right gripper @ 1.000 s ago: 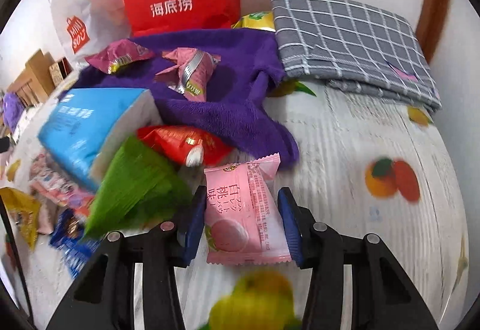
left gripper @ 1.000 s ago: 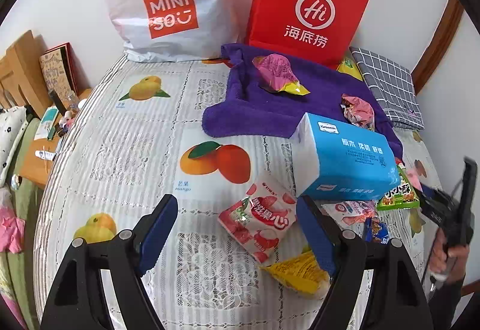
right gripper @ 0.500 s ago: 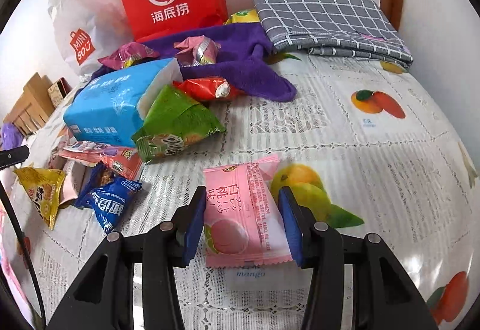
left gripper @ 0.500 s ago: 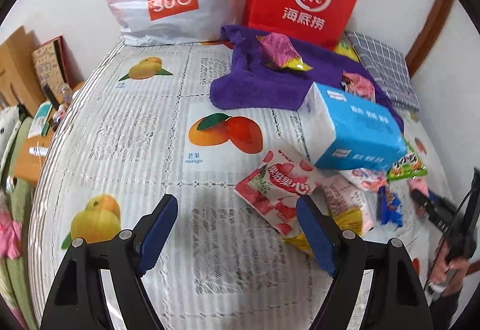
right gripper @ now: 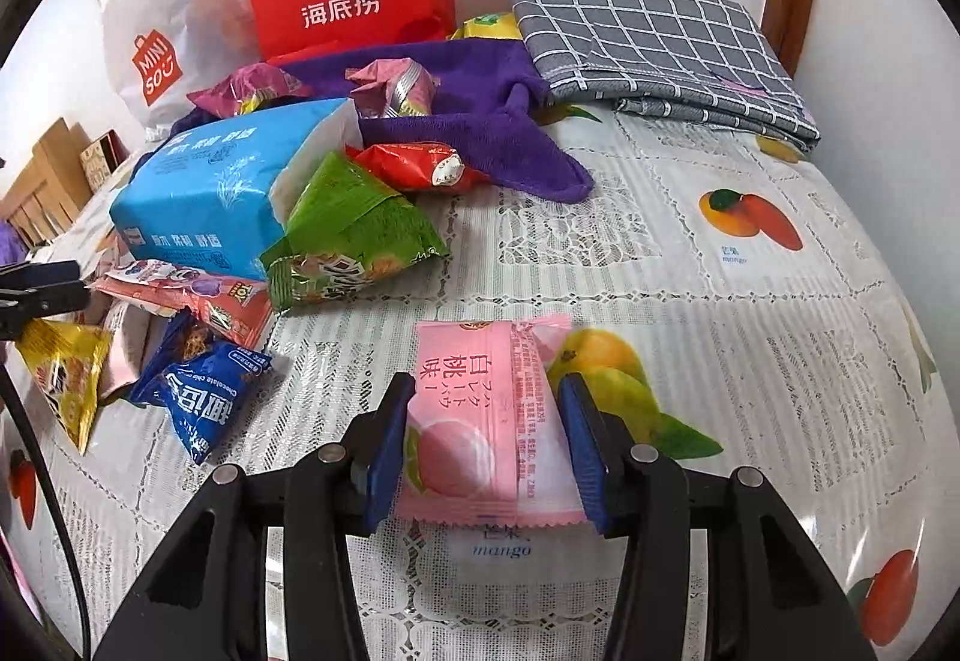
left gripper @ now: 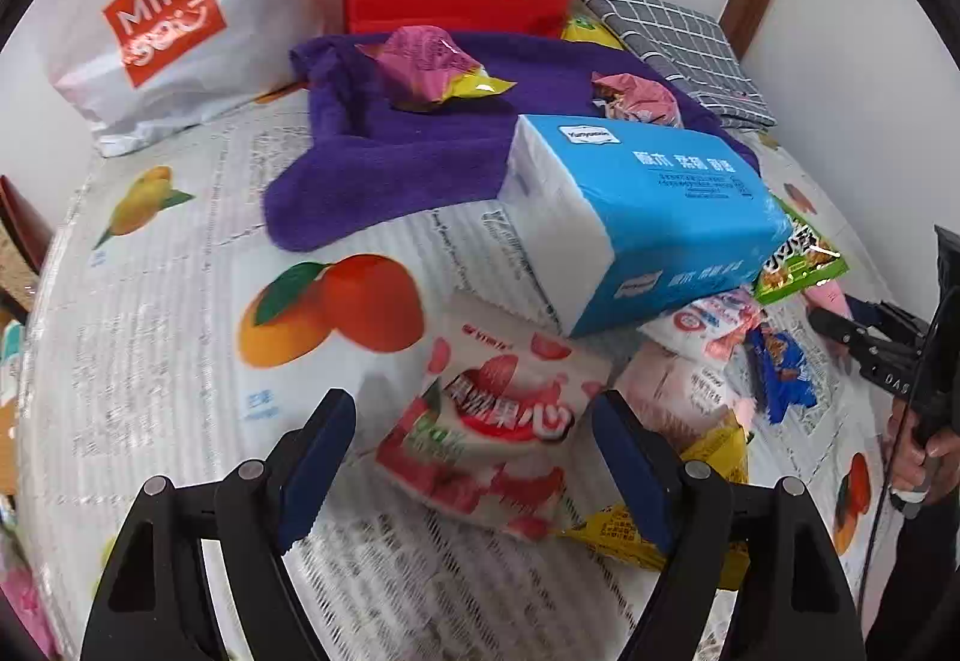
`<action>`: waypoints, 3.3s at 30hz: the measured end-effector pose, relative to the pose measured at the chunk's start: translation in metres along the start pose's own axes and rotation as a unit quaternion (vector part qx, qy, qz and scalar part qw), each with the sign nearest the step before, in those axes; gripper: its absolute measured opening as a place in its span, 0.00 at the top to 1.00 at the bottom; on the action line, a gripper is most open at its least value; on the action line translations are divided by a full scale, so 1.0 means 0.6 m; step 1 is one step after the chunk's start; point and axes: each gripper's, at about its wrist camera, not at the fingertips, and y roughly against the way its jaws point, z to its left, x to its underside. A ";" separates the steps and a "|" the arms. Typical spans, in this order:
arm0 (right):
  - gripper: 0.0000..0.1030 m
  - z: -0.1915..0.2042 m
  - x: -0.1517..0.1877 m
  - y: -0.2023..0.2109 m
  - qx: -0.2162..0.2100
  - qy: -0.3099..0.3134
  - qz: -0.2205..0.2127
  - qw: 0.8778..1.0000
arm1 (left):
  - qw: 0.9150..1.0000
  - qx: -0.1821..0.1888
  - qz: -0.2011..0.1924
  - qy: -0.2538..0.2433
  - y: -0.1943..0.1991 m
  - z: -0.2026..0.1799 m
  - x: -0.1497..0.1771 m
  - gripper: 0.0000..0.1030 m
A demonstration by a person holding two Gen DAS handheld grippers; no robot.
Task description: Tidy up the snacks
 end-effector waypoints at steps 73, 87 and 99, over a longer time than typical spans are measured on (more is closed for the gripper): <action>0.53 0.030 -0.078 0.154 -0.036 0.001 -0.081 0.996 | 0.996 0.009 -0.081 0.033 0.127 -0.131 -0.023 0.49; 0.53 0.072 -0.143 0.172 -0.071 -0.006 -0.087 0.994 | 0.995 -0.006 -0.088 0.036 0.154 -0.126 -0.047 0.49; 0.53 0.089 -0.207 0.163 -0.086 -0.013 -0.090 0.992 | 0.993 -0.027 -0.106 0.054 0.170 -0.092 -0.079 0.49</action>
